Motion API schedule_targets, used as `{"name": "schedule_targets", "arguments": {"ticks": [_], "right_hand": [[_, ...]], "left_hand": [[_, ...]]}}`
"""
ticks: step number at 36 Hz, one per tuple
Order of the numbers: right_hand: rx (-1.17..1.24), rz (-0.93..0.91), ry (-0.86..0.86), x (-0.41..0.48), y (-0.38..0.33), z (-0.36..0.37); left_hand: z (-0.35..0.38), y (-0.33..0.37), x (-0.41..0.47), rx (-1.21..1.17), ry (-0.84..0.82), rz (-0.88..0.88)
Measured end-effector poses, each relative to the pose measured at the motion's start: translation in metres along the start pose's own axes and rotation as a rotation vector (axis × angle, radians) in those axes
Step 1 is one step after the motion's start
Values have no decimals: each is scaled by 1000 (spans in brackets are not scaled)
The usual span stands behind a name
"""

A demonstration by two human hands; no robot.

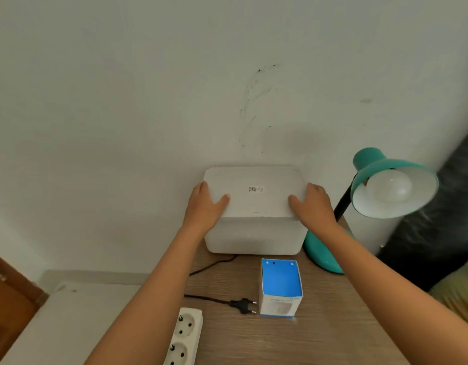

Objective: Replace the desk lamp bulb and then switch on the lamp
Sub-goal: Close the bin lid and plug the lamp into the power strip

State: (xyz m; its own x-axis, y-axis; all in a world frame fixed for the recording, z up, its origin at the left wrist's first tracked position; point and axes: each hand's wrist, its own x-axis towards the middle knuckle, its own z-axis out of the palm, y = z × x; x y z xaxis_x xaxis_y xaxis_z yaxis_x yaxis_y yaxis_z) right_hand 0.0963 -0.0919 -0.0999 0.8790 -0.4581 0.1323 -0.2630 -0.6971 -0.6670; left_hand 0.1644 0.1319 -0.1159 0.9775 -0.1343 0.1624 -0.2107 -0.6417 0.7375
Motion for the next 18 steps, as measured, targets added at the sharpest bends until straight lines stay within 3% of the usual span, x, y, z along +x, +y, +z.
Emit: {"name": "schedule_targets", "arguments": {"ticks": [18], "right_hand": [[12, 13, 1, -2, -8, 3]], "left_hand": [[-2, -1, 5, -7, 34, -7]]}}
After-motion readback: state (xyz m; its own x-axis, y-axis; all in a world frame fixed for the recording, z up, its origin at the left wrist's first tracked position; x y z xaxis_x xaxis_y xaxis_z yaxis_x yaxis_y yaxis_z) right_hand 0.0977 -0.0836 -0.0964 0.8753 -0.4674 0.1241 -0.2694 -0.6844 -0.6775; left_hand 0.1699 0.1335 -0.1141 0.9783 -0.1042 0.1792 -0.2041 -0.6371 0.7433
